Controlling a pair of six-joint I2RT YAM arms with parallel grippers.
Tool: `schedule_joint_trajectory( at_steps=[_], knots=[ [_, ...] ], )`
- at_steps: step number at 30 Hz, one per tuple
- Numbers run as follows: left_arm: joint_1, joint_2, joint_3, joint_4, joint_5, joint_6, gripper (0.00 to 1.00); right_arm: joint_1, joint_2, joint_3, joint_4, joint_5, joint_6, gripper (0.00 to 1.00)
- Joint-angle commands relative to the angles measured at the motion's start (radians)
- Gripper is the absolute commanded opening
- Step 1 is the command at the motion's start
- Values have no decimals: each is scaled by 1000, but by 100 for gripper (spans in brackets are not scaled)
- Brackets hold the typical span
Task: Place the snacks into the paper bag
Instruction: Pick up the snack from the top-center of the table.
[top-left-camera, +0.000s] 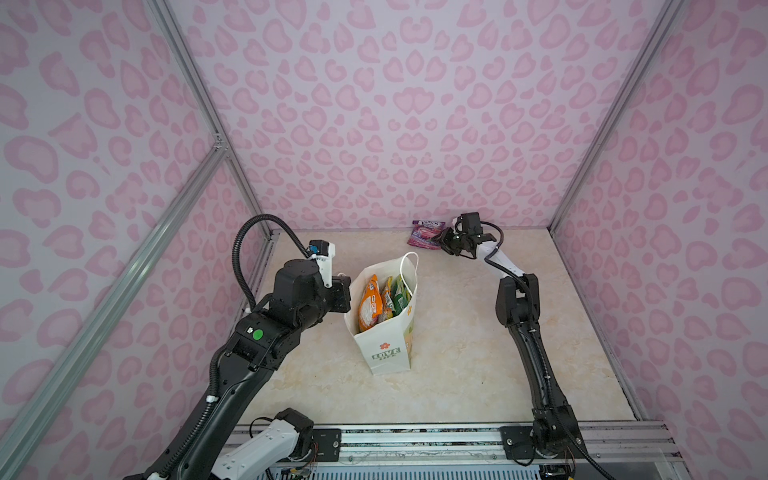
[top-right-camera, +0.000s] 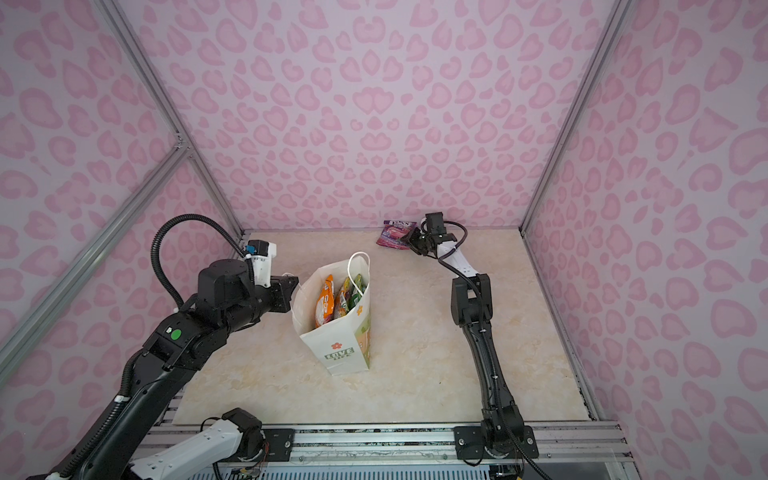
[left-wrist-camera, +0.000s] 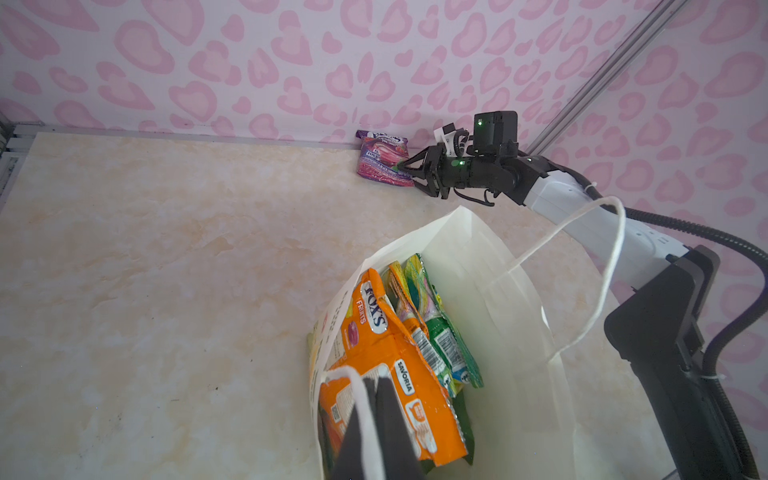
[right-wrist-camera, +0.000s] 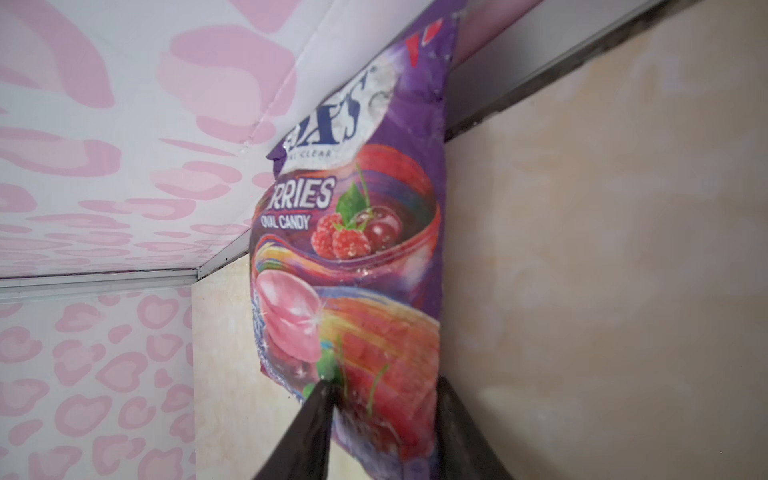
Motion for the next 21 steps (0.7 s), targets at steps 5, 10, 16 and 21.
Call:
schedule_joint_trajectory(
  at_steps=[5,10,16,21],
  knots=[
    [5,5,0,43,13,-2,5,-7,13,-15,-57,-39,-45,19],
    [5,11,0,44,20,-3,5,-5,-48,-104,-8,-52,-55,9],
    [5,17,0,43,28,-1,5,-4,-178,-271,74,-51,-77,0],
    [5,17,0,44,29,-1,5,-5,-301,-423,151,-56,-88,0]
  ],
)
